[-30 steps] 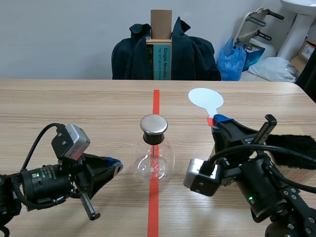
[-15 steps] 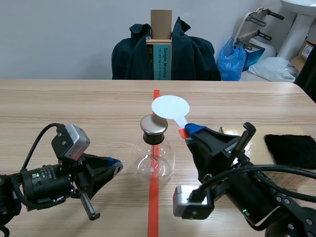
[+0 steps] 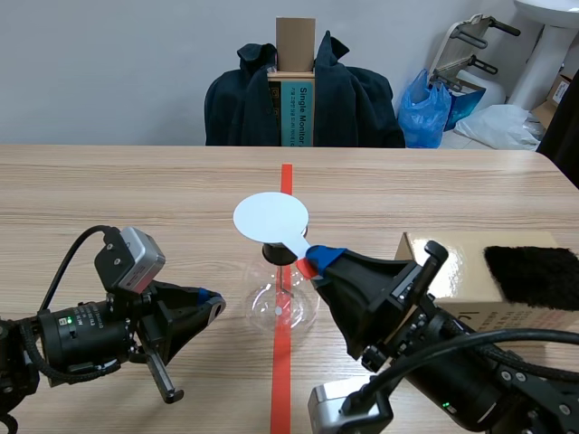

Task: Do the electroscope experiment.
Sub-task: 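Move the plate toward and away from the electroscope, then put the plate down on the right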

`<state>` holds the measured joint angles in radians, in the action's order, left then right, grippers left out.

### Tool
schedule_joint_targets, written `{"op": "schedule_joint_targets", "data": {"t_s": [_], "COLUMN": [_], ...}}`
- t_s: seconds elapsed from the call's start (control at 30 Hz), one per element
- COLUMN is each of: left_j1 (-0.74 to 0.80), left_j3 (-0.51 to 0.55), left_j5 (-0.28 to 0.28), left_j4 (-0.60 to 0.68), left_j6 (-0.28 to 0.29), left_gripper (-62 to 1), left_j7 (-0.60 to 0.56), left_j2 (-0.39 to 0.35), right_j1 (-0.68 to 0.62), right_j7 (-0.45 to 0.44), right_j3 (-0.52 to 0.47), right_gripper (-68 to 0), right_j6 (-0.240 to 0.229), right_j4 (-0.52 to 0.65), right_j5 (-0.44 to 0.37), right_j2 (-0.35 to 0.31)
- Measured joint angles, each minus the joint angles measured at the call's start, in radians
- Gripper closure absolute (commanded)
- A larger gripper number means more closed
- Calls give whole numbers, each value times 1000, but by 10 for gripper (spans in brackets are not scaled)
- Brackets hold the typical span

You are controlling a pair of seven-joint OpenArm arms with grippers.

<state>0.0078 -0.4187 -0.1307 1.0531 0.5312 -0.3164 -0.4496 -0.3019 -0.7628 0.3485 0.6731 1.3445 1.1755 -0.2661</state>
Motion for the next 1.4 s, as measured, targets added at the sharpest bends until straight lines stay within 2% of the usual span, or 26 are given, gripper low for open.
{"op": "schedule_joint_targets", "data": {"t_s": [0.23,0.37,0.53,0.9,1.0,1.03,1.17,1.4], "left_j1": [0,0,0,0,0,0,0,0], "left_j3": [0,0,0,0,0,0,0,0], "left_j5": [0,0,0,0,0,0,0,0], "left_j4": [0,0,0,0,0,0,0,0], "left_j6": [0,0,0,0,0,0,0,0], "left_gripper": [-27,-27,-27,-27,-27,-27,-27,-27], "left_j7": [0,0,6,8,8,8,9,8], "left_j2": [0,0,0,0,0,0,0,0], "right_j1": [0,0,0,-3,-23,-34,-105,-285], "right_j7": [5,52,142,420,447,449,454,458], "right_j3": [0,0,0,0,-8,-14,-51,-198], "right_gripper": [-8,-8,-8,-8,-8,-8,-9,-9], "right_j6": [0,0,0,2,53,53,52,52], "right_j4": [0,0,0,0,0,5,79,359], "right_j5": [0,0,0,-1,-1,-1,-41,-86], "right_j2": [0,0,0,0,0,0,0,0]}}
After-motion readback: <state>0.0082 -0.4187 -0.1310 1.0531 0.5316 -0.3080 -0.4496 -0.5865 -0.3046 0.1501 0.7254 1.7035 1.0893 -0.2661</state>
